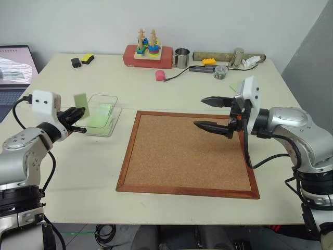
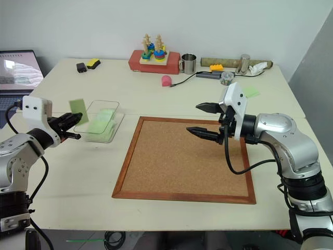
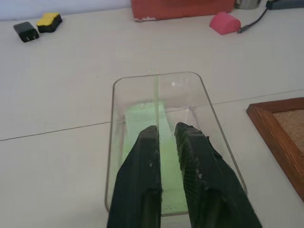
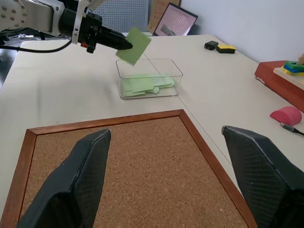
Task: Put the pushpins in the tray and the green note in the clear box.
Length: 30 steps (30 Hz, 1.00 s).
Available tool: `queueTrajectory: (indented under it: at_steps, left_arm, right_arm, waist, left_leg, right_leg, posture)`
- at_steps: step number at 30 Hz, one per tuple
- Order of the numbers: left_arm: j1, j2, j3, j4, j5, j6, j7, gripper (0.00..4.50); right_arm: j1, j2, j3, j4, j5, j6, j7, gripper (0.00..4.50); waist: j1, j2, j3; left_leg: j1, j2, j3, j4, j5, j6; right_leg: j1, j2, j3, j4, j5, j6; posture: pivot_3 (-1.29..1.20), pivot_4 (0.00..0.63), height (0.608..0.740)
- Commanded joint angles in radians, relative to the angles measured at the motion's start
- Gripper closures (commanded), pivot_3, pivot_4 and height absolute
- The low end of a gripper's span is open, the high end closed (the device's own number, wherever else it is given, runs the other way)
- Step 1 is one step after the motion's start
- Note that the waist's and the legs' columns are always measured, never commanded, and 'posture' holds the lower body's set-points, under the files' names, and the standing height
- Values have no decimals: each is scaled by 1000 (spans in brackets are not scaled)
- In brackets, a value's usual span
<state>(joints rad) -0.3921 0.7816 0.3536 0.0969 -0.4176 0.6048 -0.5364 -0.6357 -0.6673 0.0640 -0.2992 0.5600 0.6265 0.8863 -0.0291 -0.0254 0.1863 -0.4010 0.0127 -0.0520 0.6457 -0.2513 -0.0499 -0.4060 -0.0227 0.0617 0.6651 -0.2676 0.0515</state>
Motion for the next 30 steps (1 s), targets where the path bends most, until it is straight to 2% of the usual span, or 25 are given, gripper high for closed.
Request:
queueTrajectory:
  at_steps: [1,9,13,19,24,27,30]
  left_arm:
    - [-22,29,14,-5,17,-29,-14,2943]
    - [-11,41,16,-47,17,-29,-48,1388]
    - [18,90,20,-102,11,-44,-120,624]
    - [214,250,32,-312,-23,-85,-388,624]
    - [327,343,61,-318,-11,-138,-544,624]
    - [352,362,63,-304,-8,-156,-584,624]
    - [374,359,56,-293,5,-181,-606,624]
  right_arm:
    - [-1,-6,-17,-30,2,-4,9,621]
    - [14,-17,-28,-30,-12,-13,8,621]
    - [30,-50,-59,-30,-20,-27,24,621]
    - [164,-181,-177,-61,-18,-80,110,621]
    - [333,-359,-276,-53,-45,-135,260,621]
    - [422,-427,-329,-39,-60,-165,313,621]
    - [476,-451,-365,-25,-81,-188,325,621]
  waist:
    - [0,0,0]
    - [-2,0,0]
    - [-2,0,0]
    - [-3,1,1]
    - [0,1,1]
    - [-1,1,1]
    - [-2,1,1]
  left_leg:
    - [0,0,0,0,0,0]
    - [0,0,0,0,0,0]
    - [0,0,0,0,0,0]
    - [0,0,2,-1,0,0]
    - [1,0,3,-1,0,0]
    - [2,1,3,-1,0,0]
    - [2,1,3,0,0,0]
  right_leg:
    - [0,0,0,0,0,0]
    - [0,0,0,0,0,0]
    - [0,0,0,0,0,0]
    - [0,-1,1,-2,0,0]
    - [0,-1,1,-1,0,0]
    - [1,1,1,-1,-2,-2]
    - [1,2,1,0,-2,-2]
  posture:
    - [0,150,740]
    - [0,150,740]
    - [0,150,740]
    - [0,150,740]
    - [0,150,740]
    - [0,150,740]
    - [0,150,740]
